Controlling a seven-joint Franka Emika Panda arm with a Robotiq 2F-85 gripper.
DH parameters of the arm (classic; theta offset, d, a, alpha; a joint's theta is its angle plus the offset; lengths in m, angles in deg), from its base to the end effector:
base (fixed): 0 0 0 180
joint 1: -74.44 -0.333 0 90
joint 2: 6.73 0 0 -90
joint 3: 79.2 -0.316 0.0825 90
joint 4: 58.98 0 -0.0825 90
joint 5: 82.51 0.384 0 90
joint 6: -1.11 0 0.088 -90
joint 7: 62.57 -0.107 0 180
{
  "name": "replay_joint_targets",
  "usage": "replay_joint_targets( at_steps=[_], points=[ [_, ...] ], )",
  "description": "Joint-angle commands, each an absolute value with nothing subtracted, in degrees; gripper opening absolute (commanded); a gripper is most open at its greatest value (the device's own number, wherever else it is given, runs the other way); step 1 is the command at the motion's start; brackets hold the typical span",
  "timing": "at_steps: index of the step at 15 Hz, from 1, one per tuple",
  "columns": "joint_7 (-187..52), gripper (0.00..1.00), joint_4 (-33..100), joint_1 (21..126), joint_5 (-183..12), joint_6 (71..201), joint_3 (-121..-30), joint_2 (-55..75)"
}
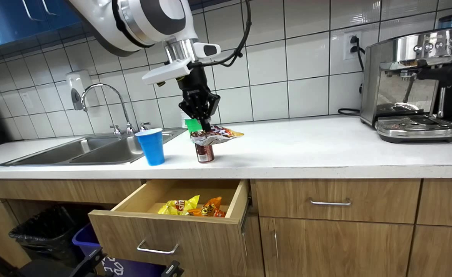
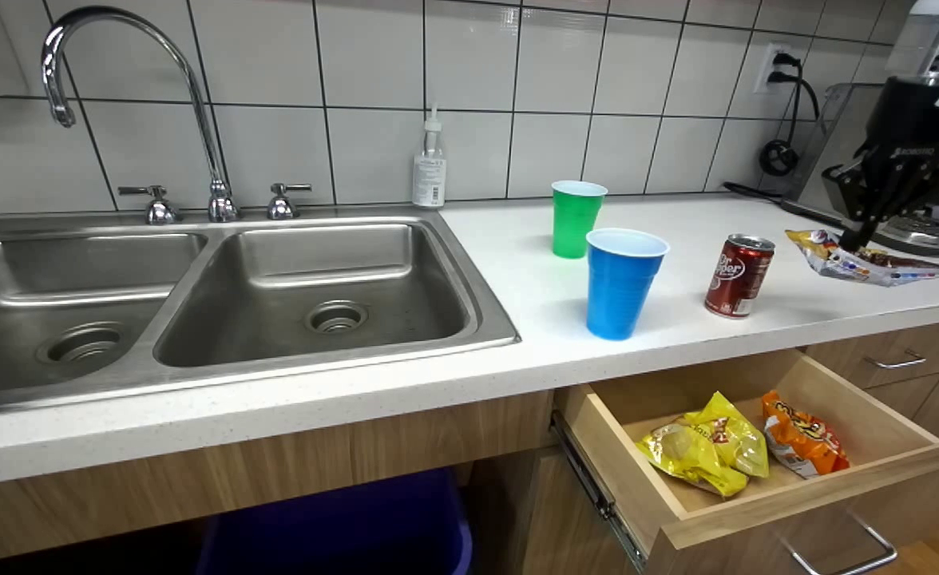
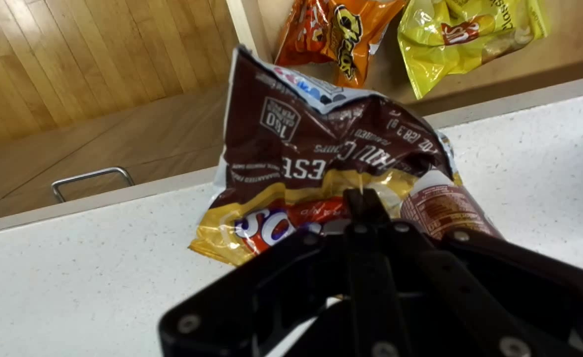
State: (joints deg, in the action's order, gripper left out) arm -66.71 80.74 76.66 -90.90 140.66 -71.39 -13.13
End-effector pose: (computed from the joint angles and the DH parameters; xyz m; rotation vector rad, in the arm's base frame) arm 0.4745 -0.0842 0.3555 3.0388 -0.2145 0.1583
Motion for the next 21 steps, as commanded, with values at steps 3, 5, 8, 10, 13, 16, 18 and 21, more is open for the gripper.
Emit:
replay_joint_targets(
  at_steps=[3, 5, 8, 10, 13, 16, 18, 21],
  points=[
    [-67.9, 0.0, 86.9, 77.4, -92.4, 141.8, -74.7, -17.9],
    [-68.8, 0.0, 88.3, 77.1, -92.3, 142.0, -75.9, -18.4],
    [-68.7, 0.0, 90.5, 76.7, -92.1, 142.4, -77.4, -19.4],
    [-68.8, 0.0, 91.7, 76.3, -91.9, 142.9, -78.5, -19.5],
    [-68.6, 0.0, 93.4, 75.2, -91.1, 144.3, -80.0, -19.2],
    [-69.7, 0.0, 94.3, 73.9, -90.4, 145.5, -81.5, -18.5],
    [-71.0, 0.0, 94.8, 73.2, -90.3, 146.5, -82.3, -18.1],
    [-72.6, 0.0, 95.9, 72.4, -90.4, 148.1, -83.3, -17.5]
  ],
)
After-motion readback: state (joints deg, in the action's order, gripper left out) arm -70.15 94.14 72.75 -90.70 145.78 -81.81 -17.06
